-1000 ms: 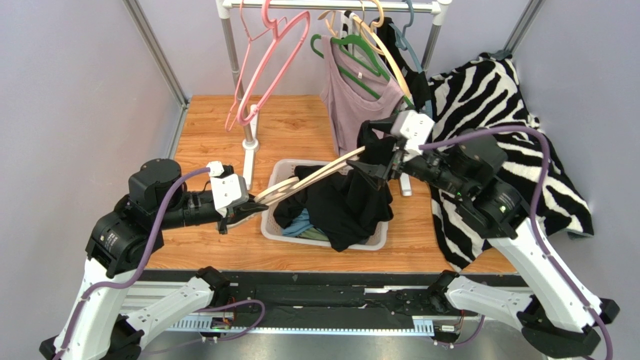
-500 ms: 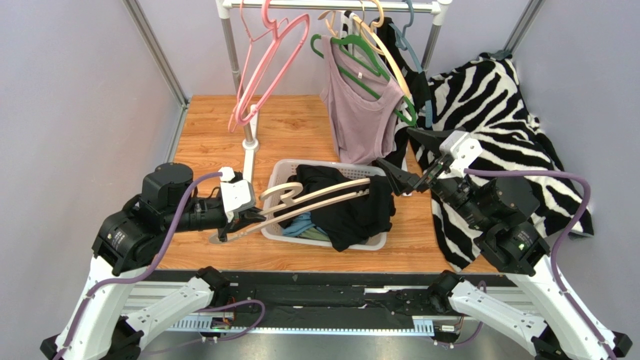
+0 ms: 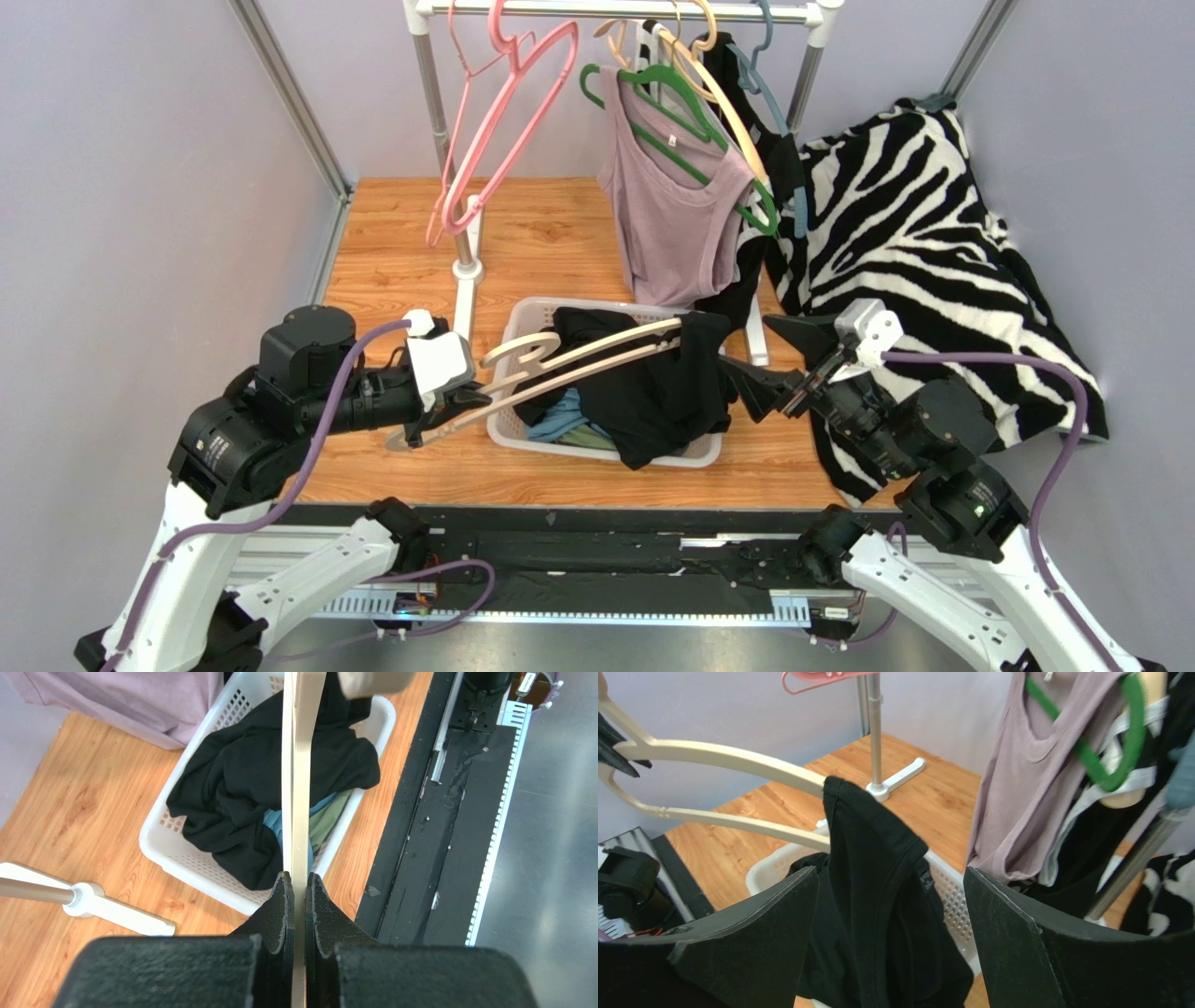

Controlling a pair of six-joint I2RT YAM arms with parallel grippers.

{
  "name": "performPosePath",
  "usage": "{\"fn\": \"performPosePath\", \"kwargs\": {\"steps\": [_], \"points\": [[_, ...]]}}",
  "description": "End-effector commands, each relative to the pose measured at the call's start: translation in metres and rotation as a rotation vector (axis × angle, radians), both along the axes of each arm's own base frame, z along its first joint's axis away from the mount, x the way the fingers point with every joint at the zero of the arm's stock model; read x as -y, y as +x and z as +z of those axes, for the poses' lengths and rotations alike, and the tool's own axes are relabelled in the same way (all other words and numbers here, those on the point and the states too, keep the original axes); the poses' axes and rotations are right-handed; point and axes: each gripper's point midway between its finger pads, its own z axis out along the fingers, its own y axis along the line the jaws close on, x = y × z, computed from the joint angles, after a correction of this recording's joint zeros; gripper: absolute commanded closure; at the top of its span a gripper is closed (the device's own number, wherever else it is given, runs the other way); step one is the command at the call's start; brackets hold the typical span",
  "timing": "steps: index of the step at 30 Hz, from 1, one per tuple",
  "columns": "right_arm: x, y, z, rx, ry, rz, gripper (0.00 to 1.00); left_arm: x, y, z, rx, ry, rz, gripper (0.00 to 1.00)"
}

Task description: Remove the tank top from the hanger

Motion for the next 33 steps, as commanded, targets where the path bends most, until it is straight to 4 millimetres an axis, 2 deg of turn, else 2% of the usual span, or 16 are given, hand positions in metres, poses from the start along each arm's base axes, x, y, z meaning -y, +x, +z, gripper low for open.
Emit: {"fn": "performPosePath", "kwargs": {"steps": [1, 5, 9, 12, 13, 15, 16, 18, 19, 21, 24, 27, 28, 29, 32, 33], "points": [[-0.022, 0.005, -0.032, -0.144, -0.004, 0.059, 0.2, 0.004, 0.006, 0.03, 0.069, -0.065, 0.01, 1.0], [-0.036, 0.013, -0.044, -0.19, -0.016, 0.083, 0.23, 0.005, 0.007, 0.035, 0.074, -0.074, 0.01, 1.0], [-0.046, 0.017, -0.045, -0.208, 0.0, 0.104, 0.29, 0.004, 0.007, 0.036, 0.075, -0.075, 0.015, 1.0], [-0.048, 0.02, -0.044, -0.215, -0.008, 0.098, 0.49, 0.004, 0.008, 0.035, 0.071, -0.074, 0.016, 1.0], [-0.047, 0.02, -0.04, -0.209, -0.005, 0.095, 0.6, 0.004, 0.008, 0.034, 0.07, -0.075, 0.018, 1.0], [-0.043, 0.019, -0.037, -0.208, -0.011, 0.086, 0.73, 0.003, 0.01, 0.031, 0.066, -0.069, 0.03, 1.0], [-0.041, 0.017, -0.03, -0.198, -0.004, 0.083, 0.88, 0.003, 0.011, 0.031, 0.068, -0.069, 0.034, 1.0], [-0.034, 0.016, -0.024, -0.194, -0.006, 0.063, 1.0, 0.0, 0.018, 0.026, 0.072, -0.054, 0.069, 1.0], [-0.031, 0.013, -0.014, -0.177, 0.003, 0.06, 1.0, -0.002, 0.021, 0.023, 0.07, -0.046, 0.091, 1.0], [-0.023, 0.012, -0.006, -0.159, 0.005, 0.032, 1.0, -0.007, 0.028, 0.017, 0.07, -0.023, 0.131, 1.0], [-0.01, 0.015, 0.018, -0.096, 0.02, -0.027, 1.0, -0.01, 0.024, 0.007, 0.06, -0.002, 0.125, 1.0], [-0.002, 0.029, 0.035, -0.063, 0.012, -0.104, 1.0, -0.011, 0.009, -0.003, 0.044, 0.015, 0.067, 1.0], [-0.006, 0.036, 0.033, -0.077, -0.003, -0.116, 1.0, -0.012, 0.004, -0.004, 0.041, 0.016, 0.051, 1.0], [-0.005, 0.04, 0.042, -0.063, 0.004, -0.134, 1.0, -0.013, -0.005, -0.007, 0.037, 0.024, 0.014, 1.0], [-0.012, 0.06, 0.041, -0.083, -0.023, -0.177, 1.0, -0.017, -0.024, -0.006, 0.044, 0.032, -0.055, 1.0], [-0.011, 0.063, 0.047, -0.076, -0.017, -0.186, 1.0, -0.018, -0.027, -0.004, 0.051, 0.031, -0.06, 1.0]]}}
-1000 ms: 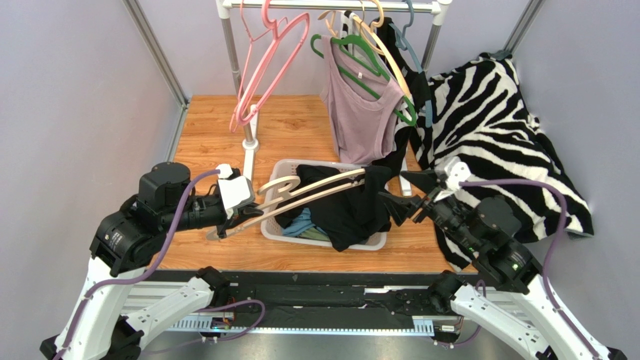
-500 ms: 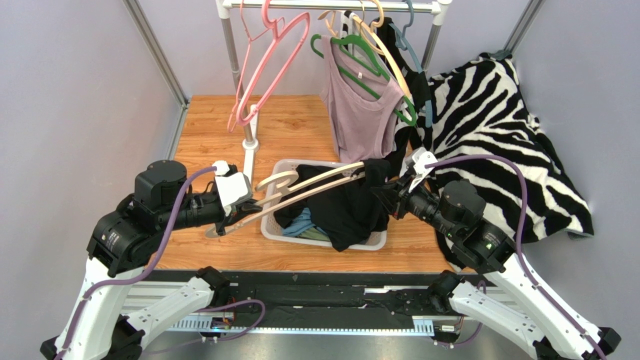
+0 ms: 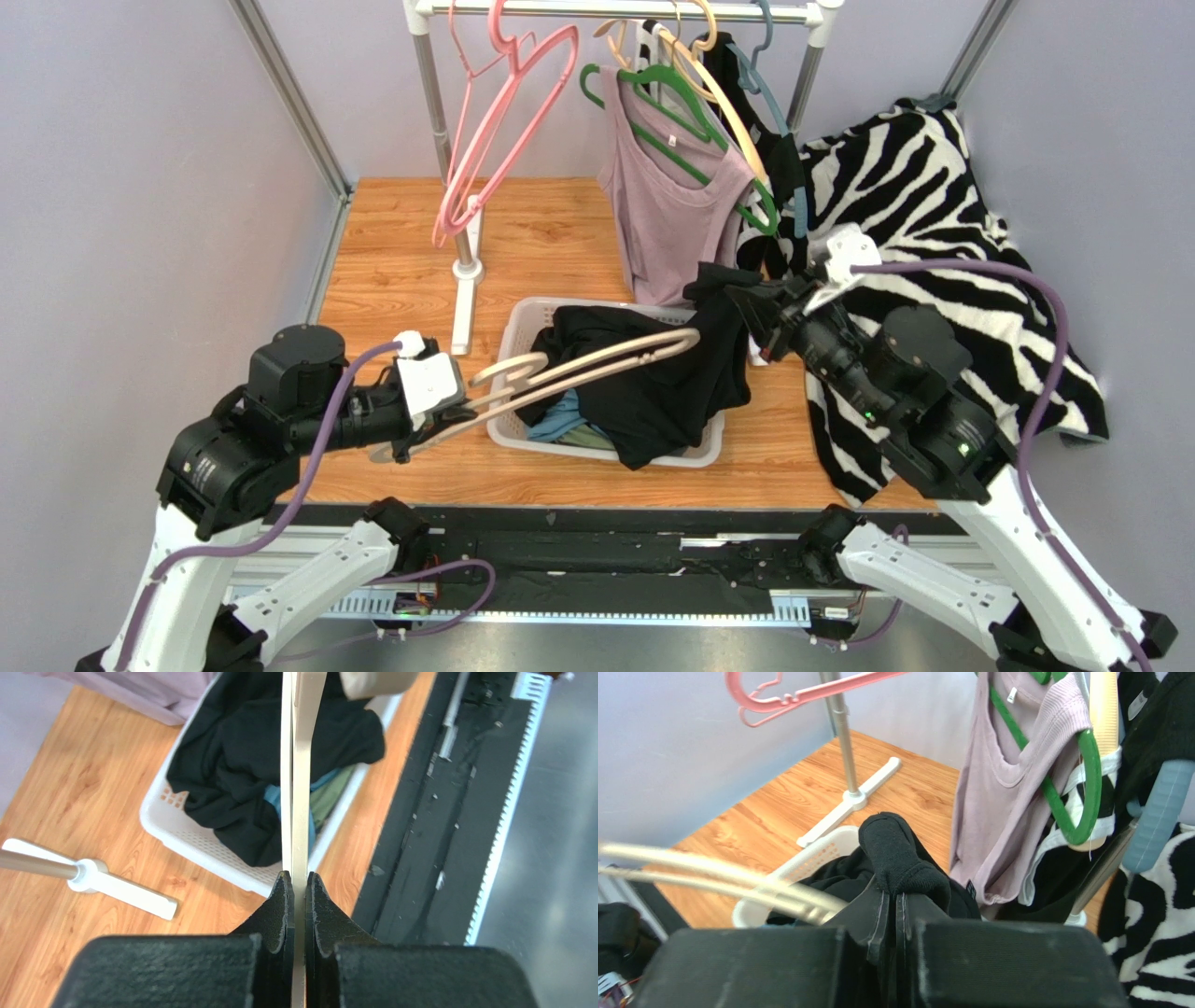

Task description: Remove the tank top from the hanger

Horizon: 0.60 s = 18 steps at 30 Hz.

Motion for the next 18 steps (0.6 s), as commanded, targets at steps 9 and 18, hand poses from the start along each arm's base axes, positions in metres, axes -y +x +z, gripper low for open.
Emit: {"fn": "performPosePath", "kwargs": {"steps": [9, 18], "points": [[-0.032, 0.037, -0.015, -0.056, -0.039, 0.017, 1.0, -0.048, -0.022, 0.117, 0.426, -0.157, 0.13, 1.0], [-0.113, 0.018, 0.011, -0.037, -0.027, 0.361, 1.0, -0.074, 0.029, 0.151, 0.458, -0.242, 0.478, 1.0]]}}
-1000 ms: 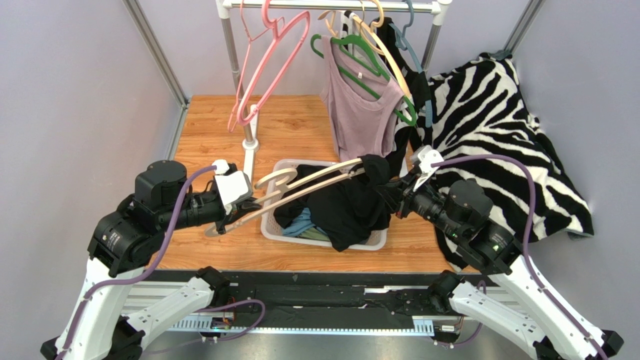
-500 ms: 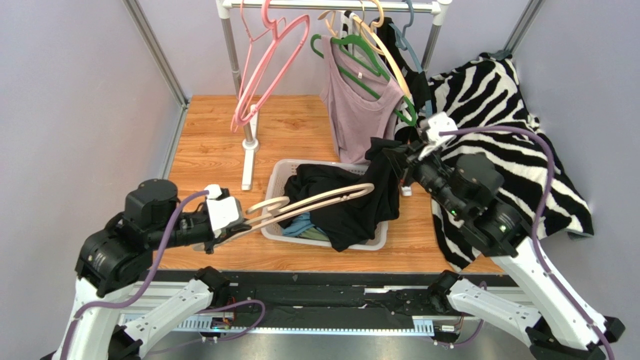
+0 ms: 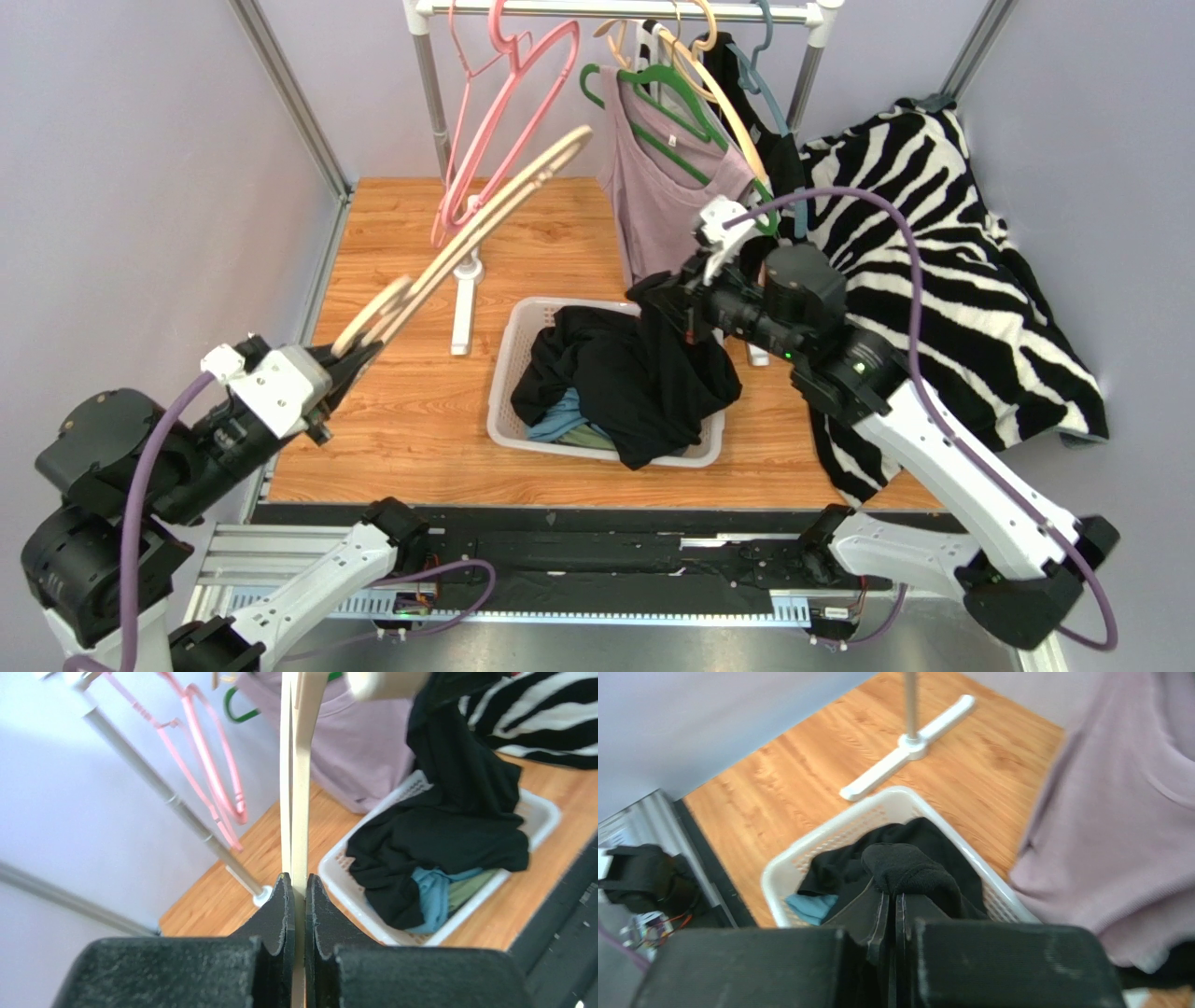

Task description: Remove the tank top from the hanger

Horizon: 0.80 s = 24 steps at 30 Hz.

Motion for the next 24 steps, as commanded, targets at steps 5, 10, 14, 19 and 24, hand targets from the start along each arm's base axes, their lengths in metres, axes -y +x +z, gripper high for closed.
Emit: {"fn": "performPosePath", "kwargs": {"steps": [5, 10, 14, 19, 24], "points": [[-0.081, -0.025, 0.05, 0.064, 0.068, 0.278, 1.0, -0.007, 0.029, 0.024, -0.003, -0.116, 0.146, 1.0], [-0.075, -0.009, -0.016, -0.042, 0.051, 0.155, 1.0, 0.002, 0.024, 0.014, -0.031, -0.092, 0.088, 1.0], [-0.043, 0.015, -0.077, -0.168, 0.05, -0.033, 1.0, 0.012, 0.02, 0.005, -0.06, -0.071, 0.029, 1.0], [-0.01, 0.019, -0.161, -0.445, 0.025, -0.176, 1.0, 0.032, 0.013, -0.011, -0.131, -0.034, -0.084, 1.0], [0.0, -0.003, -0.216, -0.621, -0.08, -0.195, 1.0, 0.039, 0.016, -0.033, -0.188, 0.02, -0.113, 1.0]]}}
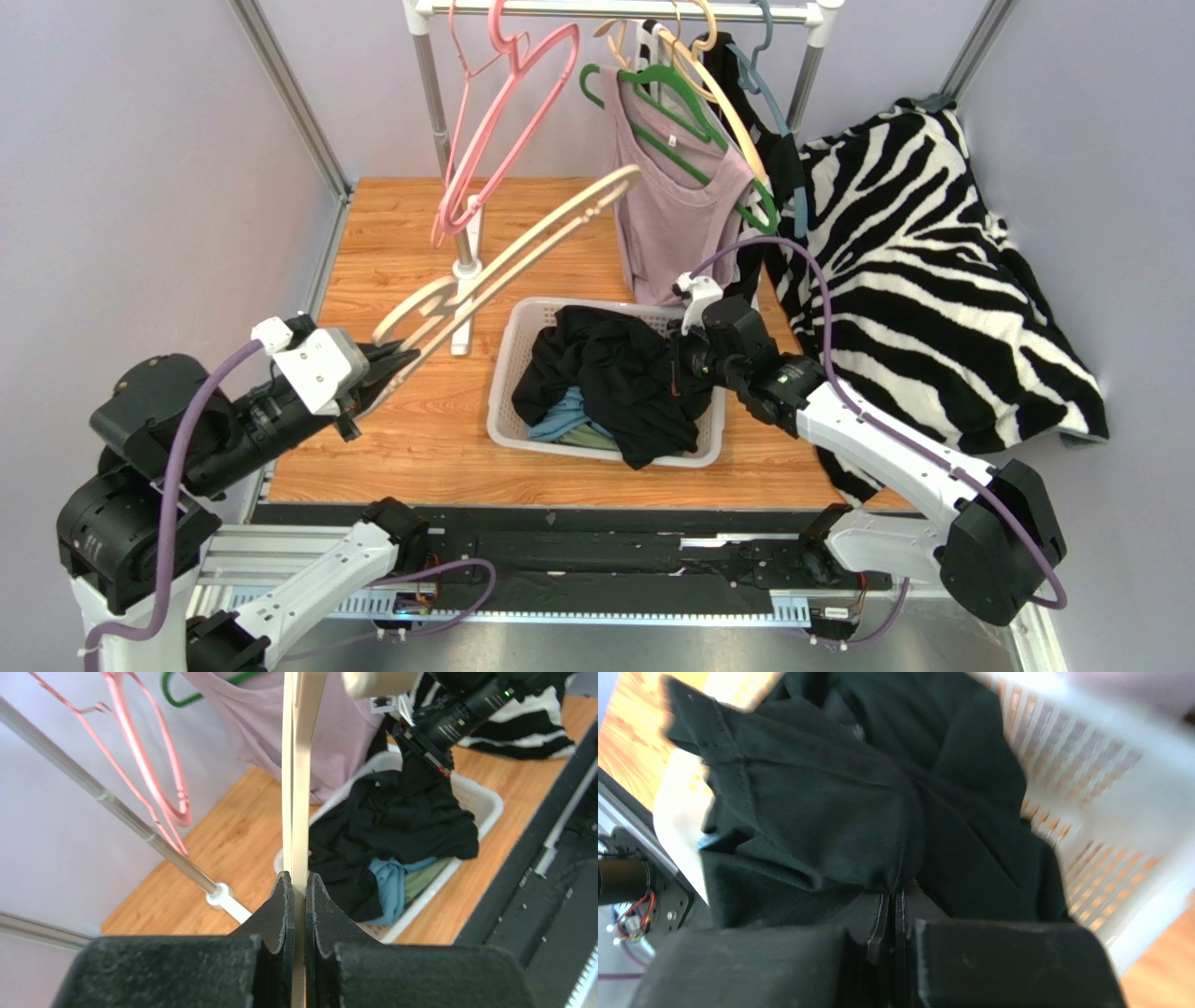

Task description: Remove the tank top from the hanger

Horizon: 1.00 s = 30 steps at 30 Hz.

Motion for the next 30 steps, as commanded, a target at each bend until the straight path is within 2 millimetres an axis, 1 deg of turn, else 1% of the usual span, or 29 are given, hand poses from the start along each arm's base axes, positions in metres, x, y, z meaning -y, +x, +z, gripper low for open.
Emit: {"fn": "performPosePath", "kwargs": {"steps": [1, 4, 6, 7, 9, 10, 11, 12, 13, 14, 15, 16, 18, 19, 20, 21, 23, 24, 25, 26, 27, 28, 29, 30], "points": [[-0.001, -0.016, -0.03, -0.149, -0.001, -0.029, 0.99, 0.014, 0.007, -0.022, -0.077, 0.046, -0.051, 1.0], [0.001, -0.026, -0.058, -0.237, -0.029, -0.032, 0.98, 0.016, 0.009, -0.033, -0.098, 0.071, -0.064, 1.0], [0.002, -0.031, -0.073, -0.284, -0.05, -0.024, 0.96, 0.019, 0.01, -0.037, -0.115, 0.078, -0.075, 1.0], [0.003, -0.036, -0.084, -0.321, -0.075, -0.015, 0.95, 0.02, 0.008, -0.038, -0.119, 0.081, -0.081, 1.0], [0.003, -0.036, -0.086, -0.334, -0.098, -0.004, 0.87, 0.021, 0.009, -0.042, -0.135, 0.094, -0.091, 1.0], [0.006, -0.038, -0.085, -0.329, -0.124, 0.011, 0.8, 0.022, 0.009, -0.042, -0.14, 0.097, -0.092, 1.0], [0.003, -0.032, -0.07, -0.294, -0.117, 0.022, 0.76, 0.024, 0.012, -0.045, -0.157, 0.106, -0.095, 1.0], [0.008, -0.032, -0.064, -0.282, -0.138, 0.022, 0.73, 0.023, 0.011, -0.048, -0.17, 0.115, -0.095, 1.0], [0.009, -0.03, -0.042, -0.218, -0.127, 0.04, 0.67, 0.024, 0.012, -0.05, -0.179, 0.122, -0.099, 1.0], [0.006, -0.022, -0.014, -0.158, -0.103, 0.04, 0.63, 0.025, 0.015, -0.055, -0.201, 0.139, -0.097, 1.0], [0.011, -0.024, -0.001, -0.136, -0.114, 0.044, 0.6, 0.026, 0.016, -0.059, -0.214, 0.149, -0.098, 1.0], [0.012, -0.023, 0.017, -0.092, -0.11, 0.058, 0.54, 0.026, 0.017, -0.061, -0.222, 0.157, -0.098, 1.0], [0.022, -0.025, 0.064, 0.034, -0.113, 0.085, 0.47, 0.027, 0.02, -0.07, -0.25, 0.177, -0.098, 1.0], [0.025, -0.028, 0.077, 0.073, -0.112, 0.1, 0.42, 0.028, 0.021, -0.072, -0.256, 0.18, -0.099, 1.0], [0.031, -0.033, 0.096, 0.152, -0.114, 0.131, 0.41, 0.029, 0.022, -0.074, -0.258, 0.183, -0.102, 1.0], [0.036, -0.036, 0.112, 0.194, -0.113, 0.135, 0.41, 0.029, 0.022, -0.075, -0.26, 0.183, -0.101, 1.0], [0.05, -0.037, 0.129, 0.288, -0.158, 0.142, 0.4, 0.029, 0.024, -0.079, -0.265, 0.191, -0.1, 1.0], [0.057, -0.047, 0.137, 0.307, -0.165, 0.152, 0.4, 0.029, 0.025, -0.08, -0.266, 0.195, -0.099, 1.0], [0.062, -0.05, 0.151, 0.362, -0.179, 0.174, 0.41, 0.029, 0.025, -0.081, -0.264, 0.206, -0.104, 1.0], [0.065, -0.055, 0.158, 0.391, -0.184, 0.191, 0.41, 0.029, 0.025, -0.085, -0.28, 0.22, -0.109, 1.0], [0.069, -0.065, 0.169, 0.45, -0.189, 0.231, 0.42, 0.03, 0.024, -0.088, -0.289, 0.23, -0.116, 1.0], [0.069, -0.07, 0.184, 0.498, -0.175, 0.245, 0.42, 0.031, 0.026, -0.092, -0.299, 0.258, -0.134, 1.0], [0.071, -0.074, 0.193, 0.532, -0.168, 0.255, 0.41, 0.033, 0.016, -0.098, -0.334, 0.279, -0.179, 1.0], [0.072, -0.079, 0.203, 0.574, -0.162, 0.277, 0.42, 0.034, 0.012, -0.101, -0.356, 0.294, -0.206, 1.0]]}}
